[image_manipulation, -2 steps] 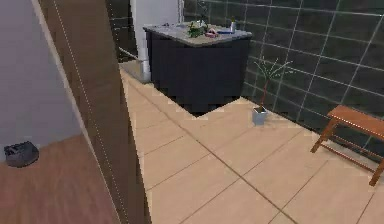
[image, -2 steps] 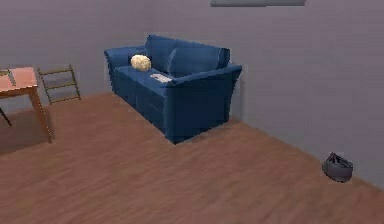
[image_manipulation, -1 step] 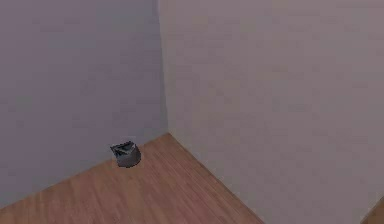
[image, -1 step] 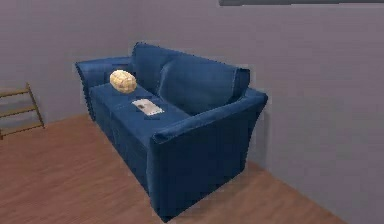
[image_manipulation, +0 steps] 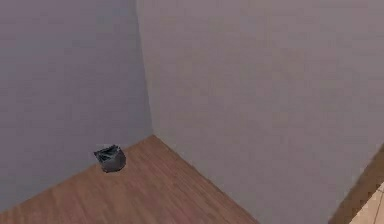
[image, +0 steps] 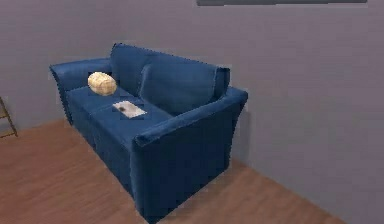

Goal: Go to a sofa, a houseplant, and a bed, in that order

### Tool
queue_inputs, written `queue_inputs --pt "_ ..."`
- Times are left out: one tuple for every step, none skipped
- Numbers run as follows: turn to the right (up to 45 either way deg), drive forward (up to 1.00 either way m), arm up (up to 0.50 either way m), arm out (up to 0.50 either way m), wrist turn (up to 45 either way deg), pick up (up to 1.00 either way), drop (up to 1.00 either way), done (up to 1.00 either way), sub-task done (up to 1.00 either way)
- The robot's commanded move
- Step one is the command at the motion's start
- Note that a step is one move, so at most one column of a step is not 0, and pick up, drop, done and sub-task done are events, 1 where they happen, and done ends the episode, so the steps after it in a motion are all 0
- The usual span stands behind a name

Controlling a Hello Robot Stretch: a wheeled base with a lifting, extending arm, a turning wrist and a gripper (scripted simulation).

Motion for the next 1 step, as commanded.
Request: queue_inputs --pt "0.0 0.20 0.00 0.00 0.0 0.00 0.00 0.00 0.00"
